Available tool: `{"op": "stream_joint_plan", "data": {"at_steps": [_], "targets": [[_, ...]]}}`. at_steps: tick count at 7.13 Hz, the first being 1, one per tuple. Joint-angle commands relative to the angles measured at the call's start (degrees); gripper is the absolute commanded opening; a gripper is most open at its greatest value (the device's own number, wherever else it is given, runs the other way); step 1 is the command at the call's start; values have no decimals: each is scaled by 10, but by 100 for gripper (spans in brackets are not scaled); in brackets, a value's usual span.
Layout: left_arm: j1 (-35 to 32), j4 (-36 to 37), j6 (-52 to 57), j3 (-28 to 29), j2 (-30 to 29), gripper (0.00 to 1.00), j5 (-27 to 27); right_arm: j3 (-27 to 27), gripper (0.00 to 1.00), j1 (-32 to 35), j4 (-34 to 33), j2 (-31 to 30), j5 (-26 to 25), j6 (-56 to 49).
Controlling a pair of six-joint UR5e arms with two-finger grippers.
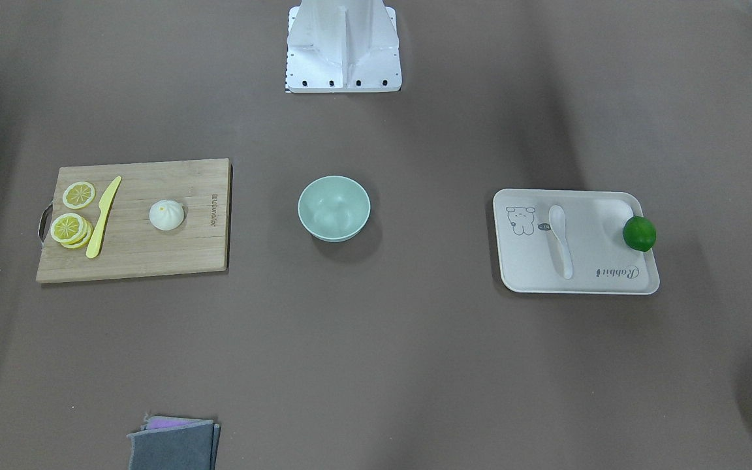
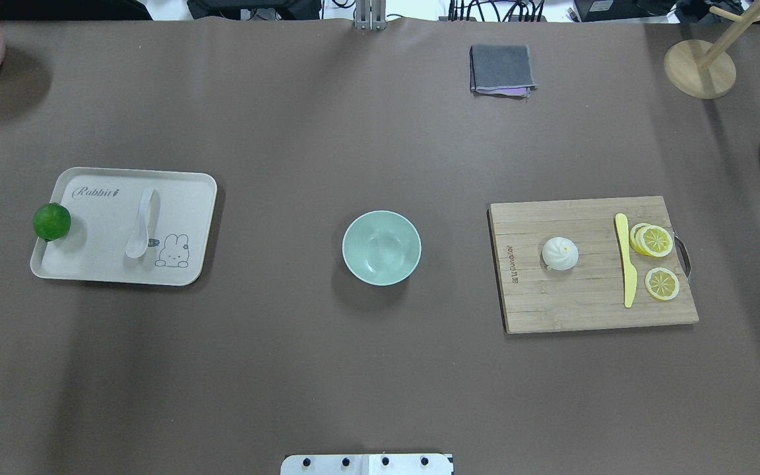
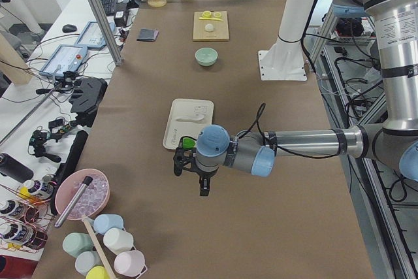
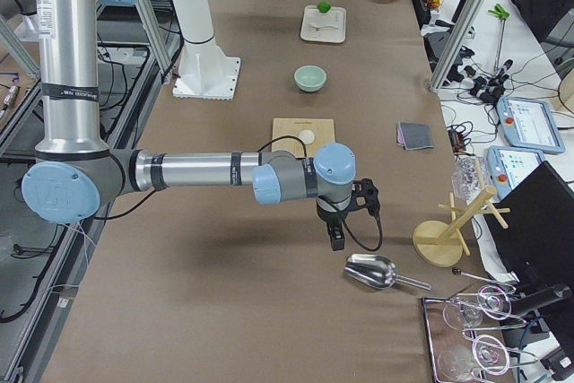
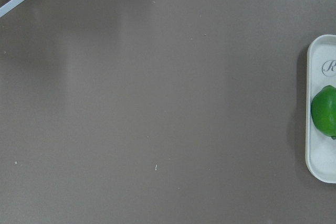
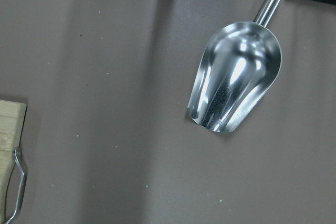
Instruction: Put spoon and bun in bowl
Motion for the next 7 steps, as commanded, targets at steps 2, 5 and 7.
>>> {"op": "stream_joint_plan", "data": {"at_steps": [2, 5, 7], "targets": [[1, 12, 1, -26, -2, 99, 21, -56, 100, 4, 7, 16, 1, -1], [-1, 4, -3, -29, 4, 99, 32, -50, 100, 6, 9, 17, 18, 0], [2, -6, -7, -28, -8, 99, 30, -27, 100, 1, 19, 24, 19, 2]]}}
